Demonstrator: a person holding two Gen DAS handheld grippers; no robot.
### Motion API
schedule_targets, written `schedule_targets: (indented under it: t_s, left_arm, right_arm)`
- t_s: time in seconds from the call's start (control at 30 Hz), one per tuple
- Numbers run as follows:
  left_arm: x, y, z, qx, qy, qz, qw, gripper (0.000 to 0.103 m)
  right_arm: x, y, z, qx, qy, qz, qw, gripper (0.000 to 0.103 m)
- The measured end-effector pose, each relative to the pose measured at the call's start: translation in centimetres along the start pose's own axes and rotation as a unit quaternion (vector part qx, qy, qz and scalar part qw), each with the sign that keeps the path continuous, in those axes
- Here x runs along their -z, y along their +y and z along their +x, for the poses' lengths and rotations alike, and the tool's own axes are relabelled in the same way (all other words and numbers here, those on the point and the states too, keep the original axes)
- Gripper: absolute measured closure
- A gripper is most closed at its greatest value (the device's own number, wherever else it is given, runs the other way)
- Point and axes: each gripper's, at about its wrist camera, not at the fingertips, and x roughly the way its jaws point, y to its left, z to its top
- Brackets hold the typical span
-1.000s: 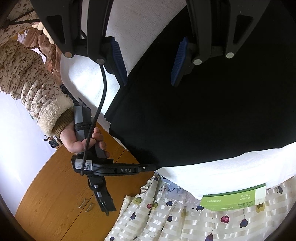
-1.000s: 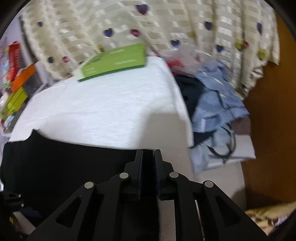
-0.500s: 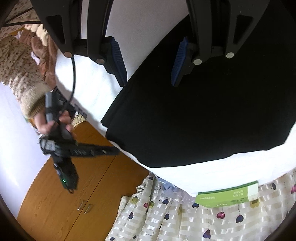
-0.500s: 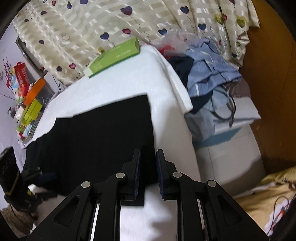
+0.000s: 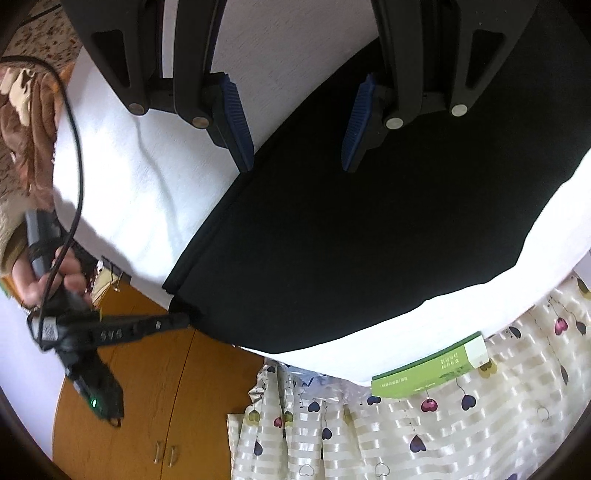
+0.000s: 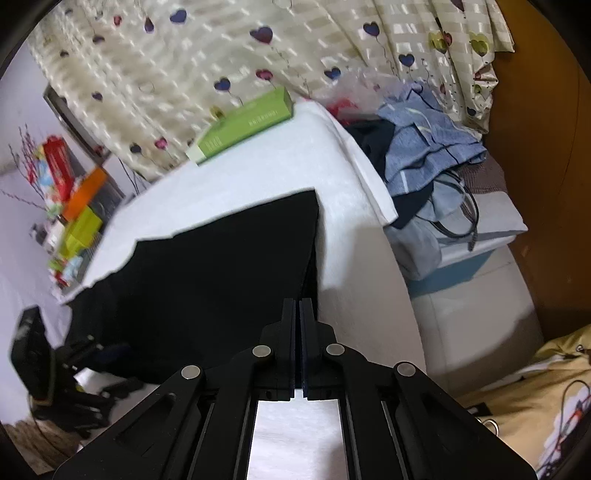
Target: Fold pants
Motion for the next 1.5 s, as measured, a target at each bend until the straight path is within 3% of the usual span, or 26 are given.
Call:
schedule_targets:
  t_s: [0.13,0.3,0.7,0.83,1.0,1.17,1.23,1.3,1.37,1.5]
  left_arm:
    - [0.0,0.3,0.0,-0.011,0.001,0.000,0.9999,0.059]
    - [0.0,0.3,-0.3,-0.014,-0.002,0.008,0.9999,0.091]
    - [-0.8,0.8,-4.5,-0.002,-0.054,-0.007,0.9985,0.100]
    - [0.1,0.5,-4.6,0.020,-0.048,-0.011,0.9986,0.100]
    - [1.2,-0.3,-2.3,0.031,-0.013,-0.014,0.9993,0.100]
    - [0.3,0.0,-2.2,0.046,-0.025,-0.032,0.9981,0.098]
    - [-0.1,0.2,-2.0,0.048,-0.030,-0.041,0.9976,0.091]
    - [-0.4,0.3,-1.9,0.048,-0.033,-0.048,0.9971,0.073]
    - [-0.5,0.5,-1.5,0.044,-0.036,-0.053,0.9970,0.062]
    - [-0.5,0.0,-0.6,0.017,-0.028,-0.030,0.9990,0.059]
  right_arm:
    - [-0.9,0.0,-0.9,-0.011,-0.018,0.011,1.000,0.101]
    - [-1.1,0.2,-1.1,-0.017,-0.024,0.016,0.999,0.101]
    - [-0.1,0.4,-2.6,-0.027,-0.027,0.017,0.999,0.101]
    - [1.0,-1.4,-1.4,-0.001,-0.007,0.040,0.999,0.101]
    - [2.0,-3.1,-0.5,0.036,0.011,0.053,0.998,0.101]
    - [1.6,-1.5,-1.5,0.020,-0.018,0.018,0.999,0.101]
    - [1.7,-0.4,-1.4,0.016,-0.020,0.000,1.000,0.099]
    - [2.1,0.2,-0.9,0.030,-0.023,-0.004,0.999,0.084]
    - [2.6,0.4,-0.2,0.043,-0.012,-0.008,0.999,0.082]
    - [3.5,-0.3,0.5,0.052,-0.007,0.007,0.999,0.082]
